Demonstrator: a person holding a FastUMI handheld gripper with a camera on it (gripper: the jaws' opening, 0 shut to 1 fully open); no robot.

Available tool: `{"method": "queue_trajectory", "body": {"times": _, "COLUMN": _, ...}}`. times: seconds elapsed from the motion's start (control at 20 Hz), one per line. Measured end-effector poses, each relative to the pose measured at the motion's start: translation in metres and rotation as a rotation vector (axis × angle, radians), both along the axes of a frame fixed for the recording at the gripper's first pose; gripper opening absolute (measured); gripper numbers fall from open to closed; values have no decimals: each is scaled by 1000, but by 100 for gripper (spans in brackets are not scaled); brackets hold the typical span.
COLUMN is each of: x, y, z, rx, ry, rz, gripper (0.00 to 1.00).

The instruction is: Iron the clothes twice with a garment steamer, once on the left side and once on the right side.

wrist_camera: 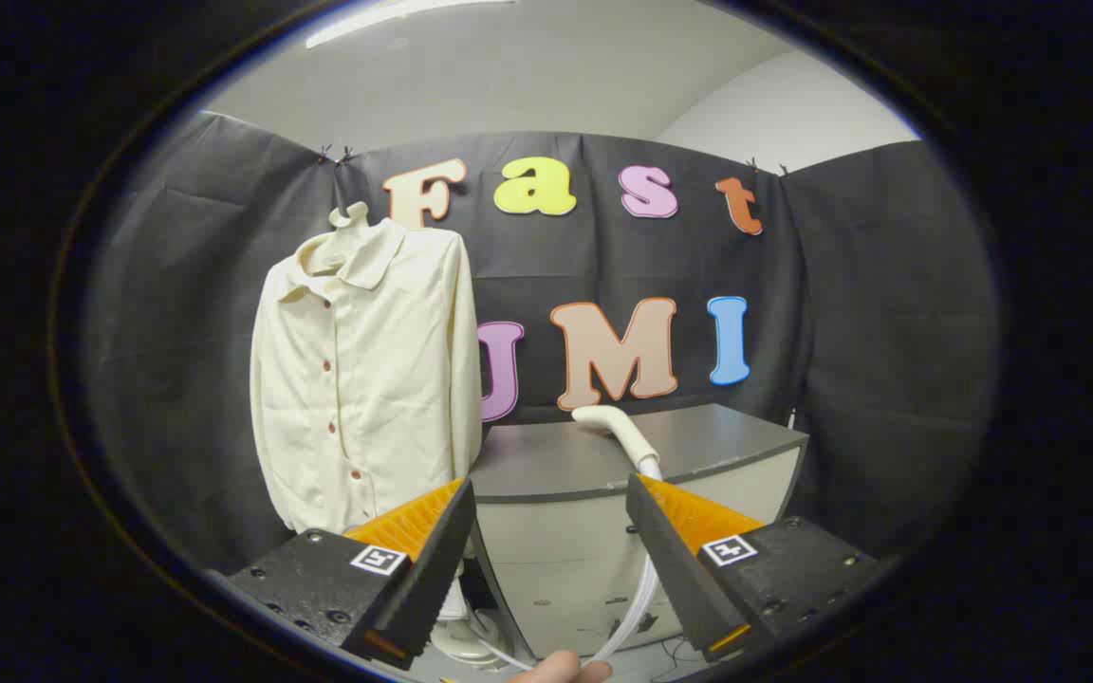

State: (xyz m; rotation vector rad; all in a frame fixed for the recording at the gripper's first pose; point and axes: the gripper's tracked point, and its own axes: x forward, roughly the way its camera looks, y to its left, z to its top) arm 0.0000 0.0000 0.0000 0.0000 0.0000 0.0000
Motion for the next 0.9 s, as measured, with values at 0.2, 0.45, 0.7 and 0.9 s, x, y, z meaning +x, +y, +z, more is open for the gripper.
{"method": "queue_trajectory", "body": {"times": 0.2, "x": 9, "y": 2, "z": 2, "rx": -7, "ry": -1, "rz": -6, "gripper": 97}}
{"method": "queue_trajectory", "body": {"times": 0.45, "x": 25, "y": 5, "z": 0, "rx": -7, "ry": 10, "rz": -6, "gripper": 97}}
{"method": "queue_trajectory", "body": {"times": 0.7, "x": 44, "y": 2, "z": 1, "rx": -23, "ry": 28, "rz": -13, "gripper": 97}}
{"method": "queue_trajectory", "body": {"times": 0.9, "x": 67, "y": -7, "z": 10, "rx": -24, "ry": 38, "rz": -26, "gripper": 97}}
